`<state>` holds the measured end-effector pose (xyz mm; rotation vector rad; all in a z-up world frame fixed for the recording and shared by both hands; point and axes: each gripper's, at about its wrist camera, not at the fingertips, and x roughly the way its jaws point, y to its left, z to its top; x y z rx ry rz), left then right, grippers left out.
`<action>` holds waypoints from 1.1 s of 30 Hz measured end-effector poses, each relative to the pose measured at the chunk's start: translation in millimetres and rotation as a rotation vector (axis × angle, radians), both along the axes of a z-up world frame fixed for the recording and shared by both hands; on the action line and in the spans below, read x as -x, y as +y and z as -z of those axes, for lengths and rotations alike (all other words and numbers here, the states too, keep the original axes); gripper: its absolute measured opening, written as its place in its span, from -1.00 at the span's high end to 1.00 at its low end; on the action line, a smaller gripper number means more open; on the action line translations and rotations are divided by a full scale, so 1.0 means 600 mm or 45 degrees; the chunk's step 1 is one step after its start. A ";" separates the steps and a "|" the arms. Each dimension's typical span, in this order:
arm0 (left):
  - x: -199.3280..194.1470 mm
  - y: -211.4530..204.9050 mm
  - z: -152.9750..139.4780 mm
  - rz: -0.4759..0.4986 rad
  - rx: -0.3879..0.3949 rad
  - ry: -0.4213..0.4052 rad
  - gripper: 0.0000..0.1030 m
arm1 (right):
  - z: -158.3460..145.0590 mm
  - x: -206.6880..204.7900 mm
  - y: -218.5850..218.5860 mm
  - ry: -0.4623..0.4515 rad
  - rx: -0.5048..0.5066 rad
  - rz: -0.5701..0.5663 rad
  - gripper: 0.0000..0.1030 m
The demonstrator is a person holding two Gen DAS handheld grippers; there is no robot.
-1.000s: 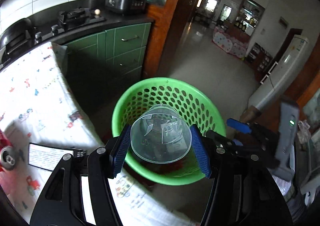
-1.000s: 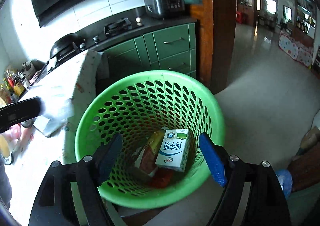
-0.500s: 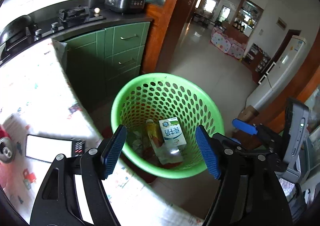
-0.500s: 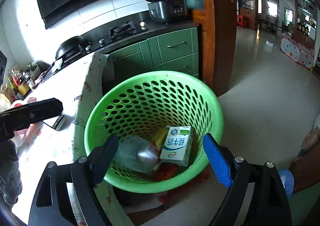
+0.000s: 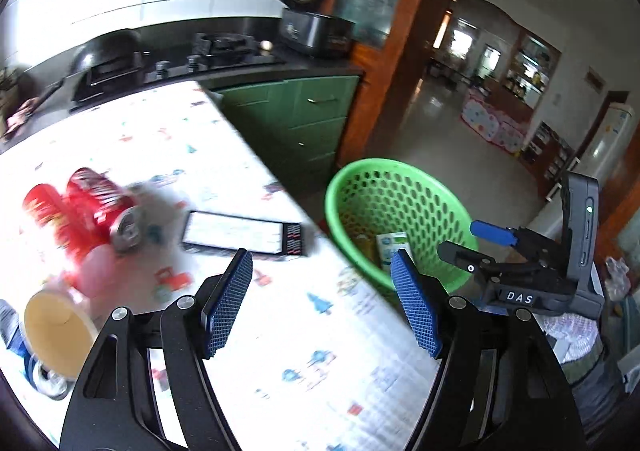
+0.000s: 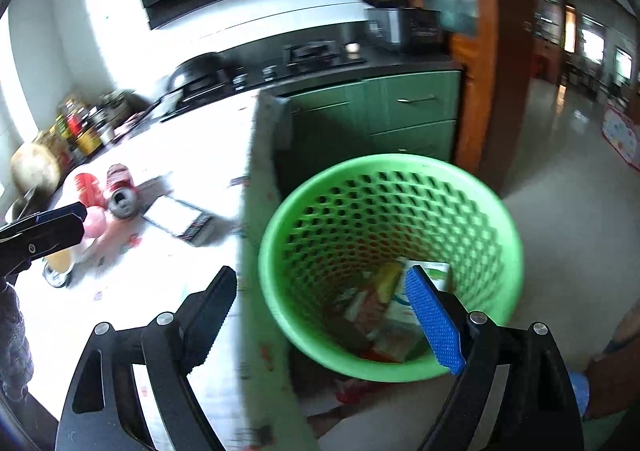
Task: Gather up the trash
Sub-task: 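Move both open tools back toward the table, then grasp the blue-silver can with the left tool while the right tool grasps the black card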
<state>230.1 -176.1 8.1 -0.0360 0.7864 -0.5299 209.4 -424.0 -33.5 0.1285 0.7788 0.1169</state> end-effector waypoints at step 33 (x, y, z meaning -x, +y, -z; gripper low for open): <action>0.010 0.434 0.050 -0.915 0.099 0.228 -0.44 | 0.076 -0.232 0.303 0.129 0.315 -0.685 -0.49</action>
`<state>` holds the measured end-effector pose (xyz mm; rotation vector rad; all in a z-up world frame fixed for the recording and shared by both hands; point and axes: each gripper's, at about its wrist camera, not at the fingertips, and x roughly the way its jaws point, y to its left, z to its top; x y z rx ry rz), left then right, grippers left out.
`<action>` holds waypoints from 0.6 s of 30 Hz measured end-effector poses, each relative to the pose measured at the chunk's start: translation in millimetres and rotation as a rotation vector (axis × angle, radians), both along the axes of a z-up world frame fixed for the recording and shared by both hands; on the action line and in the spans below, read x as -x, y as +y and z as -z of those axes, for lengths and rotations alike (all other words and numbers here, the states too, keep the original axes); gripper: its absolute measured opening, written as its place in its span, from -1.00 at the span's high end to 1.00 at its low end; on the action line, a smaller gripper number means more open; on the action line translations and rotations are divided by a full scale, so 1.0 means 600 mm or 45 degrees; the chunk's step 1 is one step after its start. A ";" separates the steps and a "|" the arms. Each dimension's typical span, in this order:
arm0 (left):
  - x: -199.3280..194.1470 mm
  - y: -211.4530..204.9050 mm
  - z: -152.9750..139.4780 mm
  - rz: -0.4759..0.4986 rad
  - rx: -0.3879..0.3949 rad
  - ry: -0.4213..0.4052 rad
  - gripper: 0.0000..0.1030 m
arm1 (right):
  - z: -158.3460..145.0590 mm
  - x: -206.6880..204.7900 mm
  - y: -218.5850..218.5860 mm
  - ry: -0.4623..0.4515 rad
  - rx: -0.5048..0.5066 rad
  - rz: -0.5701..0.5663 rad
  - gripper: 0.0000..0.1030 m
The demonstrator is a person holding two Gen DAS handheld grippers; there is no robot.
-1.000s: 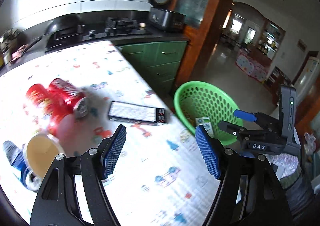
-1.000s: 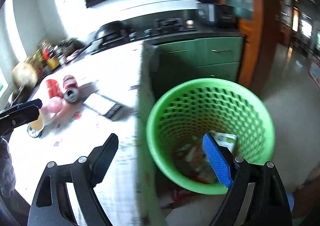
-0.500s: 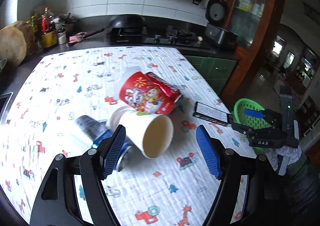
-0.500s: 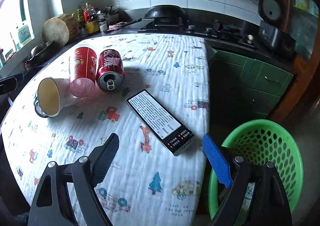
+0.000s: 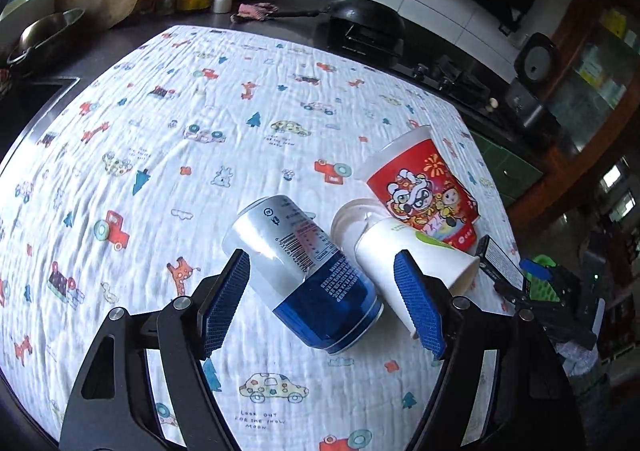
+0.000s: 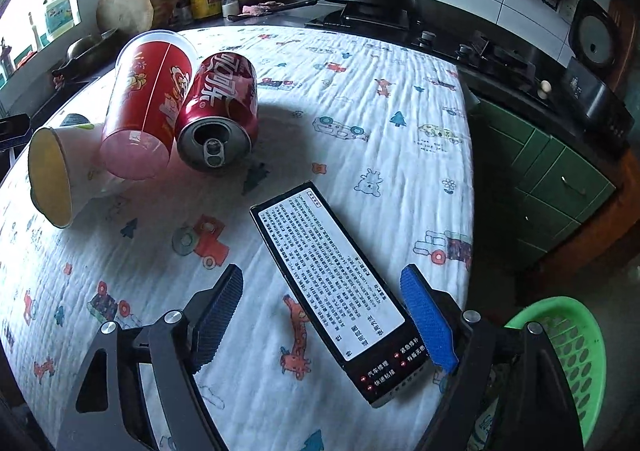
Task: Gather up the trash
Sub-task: 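Grasp the blue-silver can with the left tool while the right tool grasps the black card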
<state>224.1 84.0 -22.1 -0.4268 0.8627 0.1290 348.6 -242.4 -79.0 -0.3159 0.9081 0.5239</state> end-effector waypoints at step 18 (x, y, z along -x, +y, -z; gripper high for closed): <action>-0.045 0.041 0.077 -0.190 0.216 0.126 -0.61 | 0.004 -0.010 0.038 -0.010 0.050 -0.079 -0.45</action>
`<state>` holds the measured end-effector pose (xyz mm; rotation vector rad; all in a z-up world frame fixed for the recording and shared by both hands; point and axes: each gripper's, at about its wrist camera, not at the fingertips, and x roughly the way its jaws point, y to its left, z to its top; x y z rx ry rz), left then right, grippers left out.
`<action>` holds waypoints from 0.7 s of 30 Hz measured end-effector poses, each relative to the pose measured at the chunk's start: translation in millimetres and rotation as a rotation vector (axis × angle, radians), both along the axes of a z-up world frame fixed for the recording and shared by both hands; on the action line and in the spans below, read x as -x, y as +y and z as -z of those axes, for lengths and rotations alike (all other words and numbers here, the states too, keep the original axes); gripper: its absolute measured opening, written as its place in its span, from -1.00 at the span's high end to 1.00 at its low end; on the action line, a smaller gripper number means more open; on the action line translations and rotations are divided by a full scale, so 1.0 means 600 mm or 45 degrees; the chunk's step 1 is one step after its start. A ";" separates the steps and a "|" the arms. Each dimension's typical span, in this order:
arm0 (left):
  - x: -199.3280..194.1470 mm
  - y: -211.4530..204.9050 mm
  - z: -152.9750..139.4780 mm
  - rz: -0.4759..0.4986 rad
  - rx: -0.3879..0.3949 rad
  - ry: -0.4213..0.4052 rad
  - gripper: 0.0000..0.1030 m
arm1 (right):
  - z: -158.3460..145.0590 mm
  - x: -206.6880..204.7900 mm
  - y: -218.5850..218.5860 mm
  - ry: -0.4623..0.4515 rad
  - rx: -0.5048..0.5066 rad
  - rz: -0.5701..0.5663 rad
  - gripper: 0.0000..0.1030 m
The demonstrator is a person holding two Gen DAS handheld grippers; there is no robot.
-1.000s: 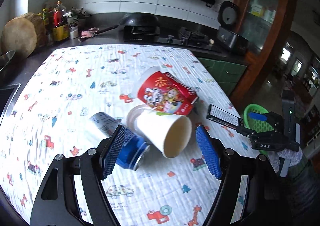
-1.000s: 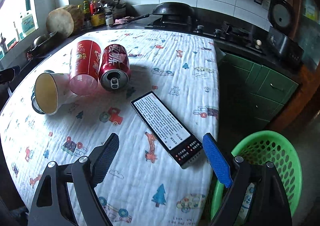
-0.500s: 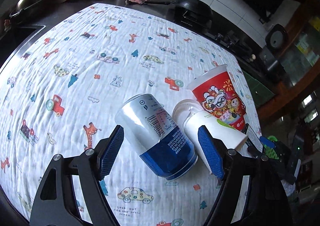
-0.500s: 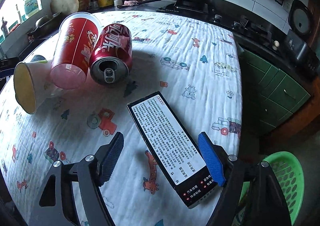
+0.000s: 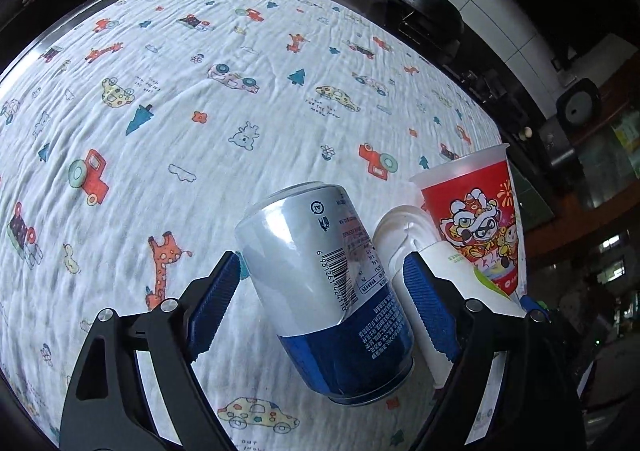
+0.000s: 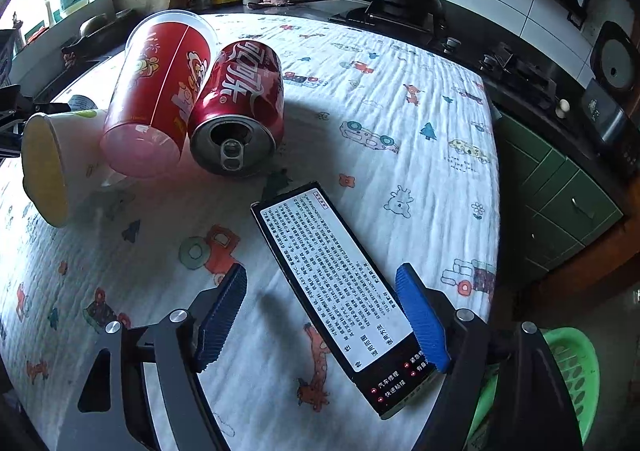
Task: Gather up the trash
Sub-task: 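Grasp the blue-silver can with the left tool while the right tool grasps the black card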
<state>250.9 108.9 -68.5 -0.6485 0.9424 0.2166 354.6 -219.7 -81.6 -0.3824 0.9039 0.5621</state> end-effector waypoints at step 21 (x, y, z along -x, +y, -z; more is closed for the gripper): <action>0.000 0.008 0.018 0.032 0.092 -0.054 -0.19 | 0.002 -0.009 0.023 0.052 -0.004 -0.010 -0.18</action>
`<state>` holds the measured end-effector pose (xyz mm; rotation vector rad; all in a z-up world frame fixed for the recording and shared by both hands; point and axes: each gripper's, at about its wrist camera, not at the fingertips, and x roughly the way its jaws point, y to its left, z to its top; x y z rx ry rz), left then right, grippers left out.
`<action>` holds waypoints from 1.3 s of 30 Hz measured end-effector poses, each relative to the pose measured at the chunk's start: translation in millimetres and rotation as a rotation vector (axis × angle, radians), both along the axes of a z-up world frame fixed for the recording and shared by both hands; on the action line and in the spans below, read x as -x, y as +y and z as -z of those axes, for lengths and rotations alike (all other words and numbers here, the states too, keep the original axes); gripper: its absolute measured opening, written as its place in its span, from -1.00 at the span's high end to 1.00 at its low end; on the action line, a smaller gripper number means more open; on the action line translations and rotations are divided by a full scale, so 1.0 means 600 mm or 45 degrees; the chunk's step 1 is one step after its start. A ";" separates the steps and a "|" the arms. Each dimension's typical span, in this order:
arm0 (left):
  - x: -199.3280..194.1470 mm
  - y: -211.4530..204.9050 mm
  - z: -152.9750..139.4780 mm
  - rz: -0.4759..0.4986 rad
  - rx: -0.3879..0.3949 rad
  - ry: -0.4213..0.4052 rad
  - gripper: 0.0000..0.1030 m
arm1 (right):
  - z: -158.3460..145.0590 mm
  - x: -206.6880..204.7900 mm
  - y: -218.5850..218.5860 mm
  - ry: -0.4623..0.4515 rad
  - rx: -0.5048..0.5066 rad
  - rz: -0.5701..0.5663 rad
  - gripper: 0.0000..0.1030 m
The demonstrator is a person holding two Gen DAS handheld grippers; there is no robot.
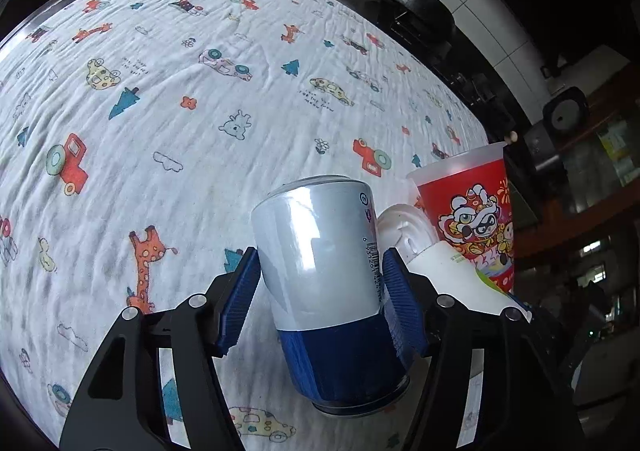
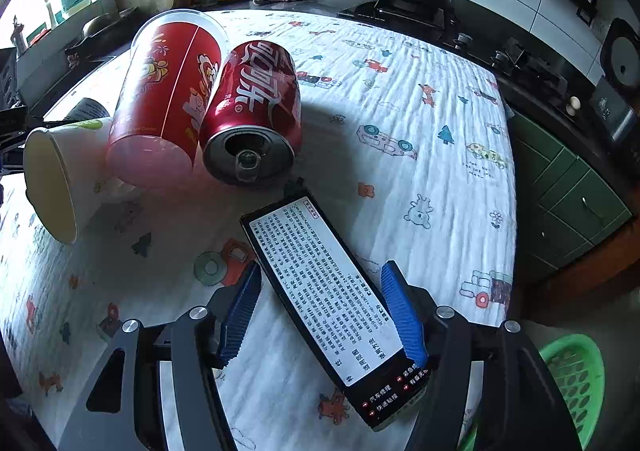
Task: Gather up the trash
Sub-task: 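Grasp the blue-silver can with the left tool while the right tool grasps the black card, then carry the can with the left tool while the right tool drops the card into the basket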
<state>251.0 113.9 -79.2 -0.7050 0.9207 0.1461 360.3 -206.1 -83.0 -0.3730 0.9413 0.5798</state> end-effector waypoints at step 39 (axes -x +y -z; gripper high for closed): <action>0.068 -0.020 -0.102 0.212 -0.083 -0.169 -0.13 | -0.070 -0.014 -0.113 -0.047 -0.302 0.306 0.12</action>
